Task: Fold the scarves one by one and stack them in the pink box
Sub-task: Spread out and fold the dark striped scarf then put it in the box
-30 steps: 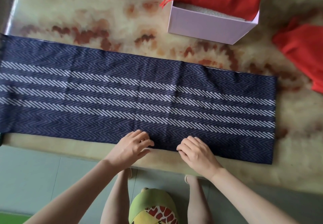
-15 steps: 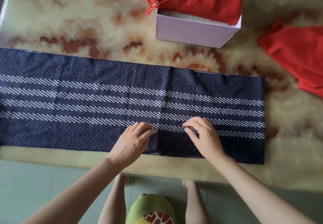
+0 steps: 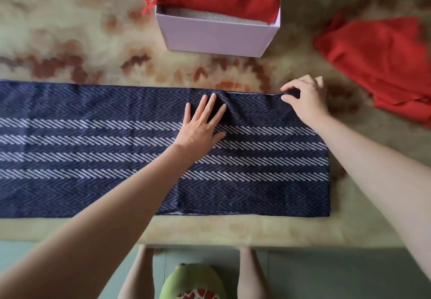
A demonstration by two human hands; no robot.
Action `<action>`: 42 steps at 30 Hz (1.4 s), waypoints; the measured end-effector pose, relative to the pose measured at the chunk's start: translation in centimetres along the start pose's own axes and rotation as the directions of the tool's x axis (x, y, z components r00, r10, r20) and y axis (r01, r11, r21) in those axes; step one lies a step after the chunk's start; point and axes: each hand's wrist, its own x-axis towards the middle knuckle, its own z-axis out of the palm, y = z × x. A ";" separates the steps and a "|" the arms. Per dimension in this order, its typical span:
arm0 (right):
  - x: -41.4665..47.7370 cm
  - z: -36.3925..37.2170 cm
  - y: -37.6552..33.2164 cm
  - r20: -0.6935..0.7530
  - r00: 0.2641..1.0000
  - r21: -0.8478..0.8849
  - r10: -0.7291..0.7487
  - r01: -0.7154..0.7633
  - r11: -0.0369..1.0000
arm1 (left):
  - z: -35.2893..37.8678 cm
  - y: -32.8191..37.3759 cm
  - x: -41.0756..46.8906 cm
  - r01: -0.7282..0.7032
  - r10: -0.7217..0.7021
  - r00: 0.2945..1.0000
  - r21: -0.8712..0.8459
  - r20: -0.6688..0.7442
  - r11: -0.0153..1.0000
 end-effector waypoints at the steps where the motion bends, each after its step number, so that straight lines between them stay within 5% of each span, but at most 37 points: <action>1: 0.3 -0.1 0.1 0.013 1.000 0.000 -0.016 0.016 1.000 | -0.1 0.1 0.5 0.002 -0.002 1.000 0.005 0.002 1.000; 19: 0.5 0.7 1.6 -0.070 0.995 -0.011 -0.068 0.067 0.998 | 0.8 3.0 2.6 0.043 -0.034 0.994 0.083 -0.104 0.996; 24: -2.6 -0.1 3.6 -0.185 0.973 0.118 0.136 -0.115 0.986 | 2.7 5.3 -0.1 -0.091 0.119 0.968 0.135 -0.223 0.987; 30: -8.5 1.1 7.0 -0.094 0.858 0.267 0.505 -0.467 0.843 | 5.6 5.3 -4.6 0.076 -0.057 0.981 0.096 -0.184 0.993; 42: -10.2 0.5 7.2 -0.091 0.814 0.298 0.573 -0.527 0.796 | 6.1 9.2 -4.0 -0.003 0.017 0.987 0.089 -0.159 0.996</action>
